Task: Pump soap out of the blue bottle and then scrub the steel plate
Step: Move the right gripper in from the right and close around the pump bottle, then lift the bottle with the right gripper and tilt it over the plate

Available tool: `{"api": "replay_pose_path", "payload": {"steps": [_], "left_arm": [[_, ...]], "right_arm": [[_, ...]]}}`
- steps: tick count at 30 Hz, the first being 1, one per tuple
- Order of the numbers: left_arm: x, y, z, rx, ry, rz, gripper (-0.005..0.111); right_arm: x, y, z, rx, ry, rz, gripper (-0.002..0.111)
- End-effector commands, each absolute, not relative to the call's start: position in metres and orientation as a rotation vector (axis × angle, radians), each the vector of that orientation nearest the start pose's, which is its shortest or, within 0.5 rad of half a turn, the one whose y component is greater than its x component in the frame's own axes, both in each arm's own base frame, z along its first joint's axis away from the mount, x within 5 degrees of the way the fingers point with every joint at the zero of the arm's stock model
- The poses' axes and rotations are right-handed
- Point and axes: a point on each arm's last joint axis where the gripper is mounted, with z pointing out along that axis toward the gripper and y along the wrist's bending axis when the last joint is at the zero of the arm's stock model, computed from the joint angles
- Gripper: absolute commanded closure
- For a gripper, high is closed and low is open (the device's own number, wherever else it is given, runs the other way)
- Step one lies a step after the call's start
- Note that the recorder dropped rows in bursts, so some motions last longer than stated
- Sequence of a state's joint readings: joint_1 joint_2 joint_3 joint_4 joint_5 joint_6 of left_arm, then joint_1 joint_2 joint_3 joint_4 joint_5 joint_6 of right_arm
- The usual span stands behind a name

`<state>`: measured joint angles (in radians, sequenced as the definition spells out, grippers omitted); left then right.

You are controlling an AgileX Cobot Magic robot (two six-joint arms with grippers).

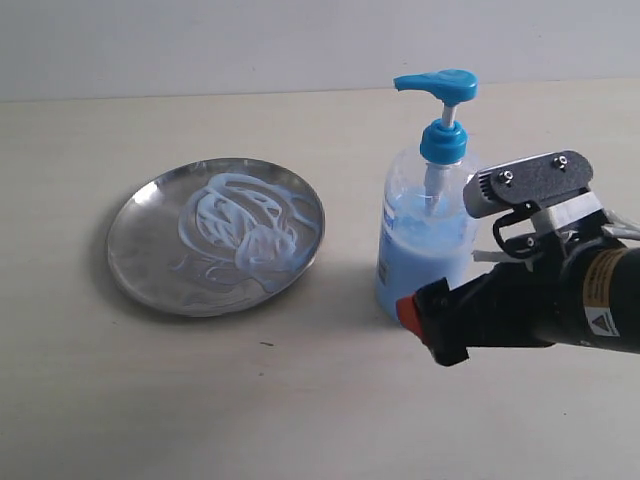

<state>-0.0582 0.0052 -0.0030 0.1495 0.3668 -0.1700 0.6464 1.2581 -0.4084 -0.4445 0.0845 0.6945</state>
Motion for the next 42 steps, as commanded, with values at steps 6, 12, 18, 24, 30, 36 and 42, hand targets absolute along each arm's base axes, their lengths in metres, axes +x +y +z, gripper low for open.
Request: {"api": "replay_pose_path", "payload": {"steps": [6,12,18,24,30,36,42], "left_arm": [[0.053,0.002,0.181,-0.008,1.837,-0.007,0.107],[0.053,0.002,0.181,-0.008,1.837,-0.007,0.107],[0.053,0.002,0.181,-0.008,1.837,-0.007,0.107],[0.053,0.002,0.181,-0.008,1.837,-0.007,0.107],[0.053,0.002,0.181,-0.008,1.837,-0.007,0.107],[0.053,0.002,0.181,-0.008,1.837,-0.007,0.107],[0.053,0.002,0.181,-0.008,1.837,-0.007,0.107]], "right_arm": [[0.180,0.119,0.173,-0.486,2.351,0.378,0.004],[0.182,0.125,0.167,-0.608,2.306,0.380,0.004],[0.185,0.126,0.165,-0.620,2.294,0.366,0.004],[0.184,0.123,0.162,-0.659,2.322,0.308,0.004],[0.185,0.121,0.163,-0.665,2.377,0.259,0.004],[0.198,0.130,0.179,-0.649,2.286,0.301,0.004],[0.208,0.137,0.170,-0.568,2.252,0.366,0.004]]}}
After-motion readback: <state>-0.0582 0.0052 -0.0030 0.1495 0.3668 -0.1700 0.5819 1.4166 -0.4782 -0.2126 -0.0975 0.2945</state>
